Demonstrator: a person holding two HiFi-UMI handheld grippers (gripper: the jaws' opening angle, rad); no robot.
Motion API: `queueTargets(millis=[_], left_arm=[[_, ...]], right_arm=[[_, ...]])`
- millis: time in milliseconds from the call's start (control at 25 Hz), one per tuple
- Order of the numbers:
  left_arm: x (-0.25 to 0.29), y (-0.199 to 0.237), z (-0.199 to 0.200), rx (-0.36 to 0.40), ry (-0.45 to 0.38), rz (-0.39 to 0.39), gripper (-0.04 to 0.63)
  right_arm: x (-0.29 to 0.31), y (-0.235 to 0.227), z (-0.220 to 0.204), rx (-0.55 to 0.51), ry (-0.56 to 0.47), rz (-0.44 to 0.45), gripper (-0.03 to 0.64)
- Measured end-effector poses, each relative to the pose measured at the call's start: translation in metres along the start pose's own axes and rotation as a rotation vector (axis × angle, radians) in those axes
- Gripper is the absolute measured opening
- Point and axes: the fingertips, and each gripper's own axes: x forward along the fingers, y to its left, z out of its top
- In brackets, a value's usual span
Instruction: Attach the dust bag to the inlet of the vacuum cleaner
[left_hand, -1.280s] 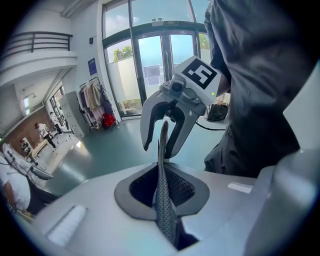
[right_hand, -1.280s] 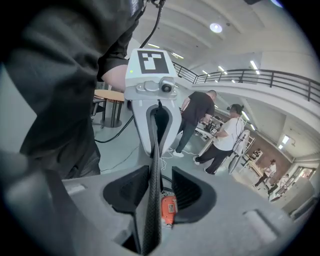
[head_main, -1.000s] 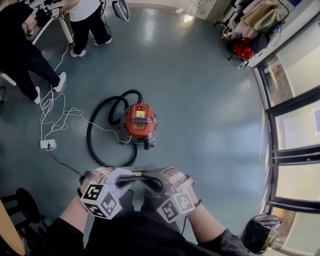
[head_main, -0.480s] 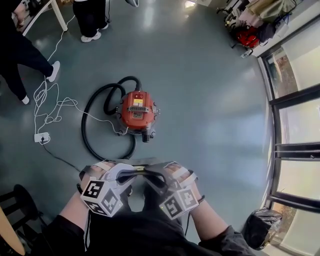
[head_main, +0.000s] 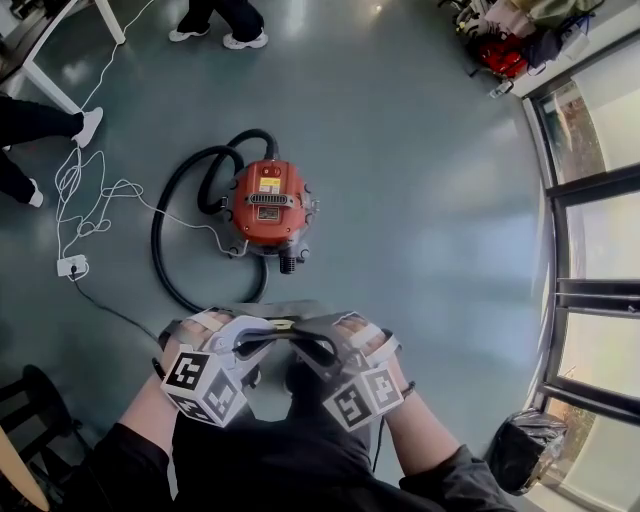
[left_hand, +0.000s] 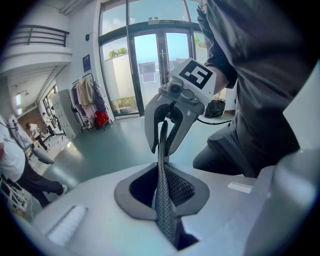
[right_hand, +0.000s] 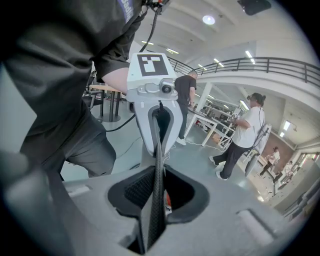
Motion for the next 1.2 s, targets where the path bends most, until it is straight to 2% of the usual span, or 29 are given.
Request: queueTargets(millis=[240, 360, 760, 1200], left_arm=[[0.016, 0.01, -0.009, -0.054, -0.042, -0.014, 0.043], [0.023, 0.017, -0.011, -0.061, -0.053, -0.003, 0.043], [0.067, 0.032, -0.041, -0.063, -0.059, -0.003, 0.043], [0.141, 0.031, -0.106, -0.103, -0.078, -0.019, 0.043]], right_arm=[[0.007, -0.012, -0.01, 0.168, -0.081, 0.037, 0.064], [0.01, -0.02, -0.016, 0.212, -0.102, 0.044, 0.069], [0.042, -0.024, -0.06, 0.204, -0.1, 0.058, 0.067], [0.102, -0.002, -0.134, 0.177, -0.073, 0.073, 0.061]])
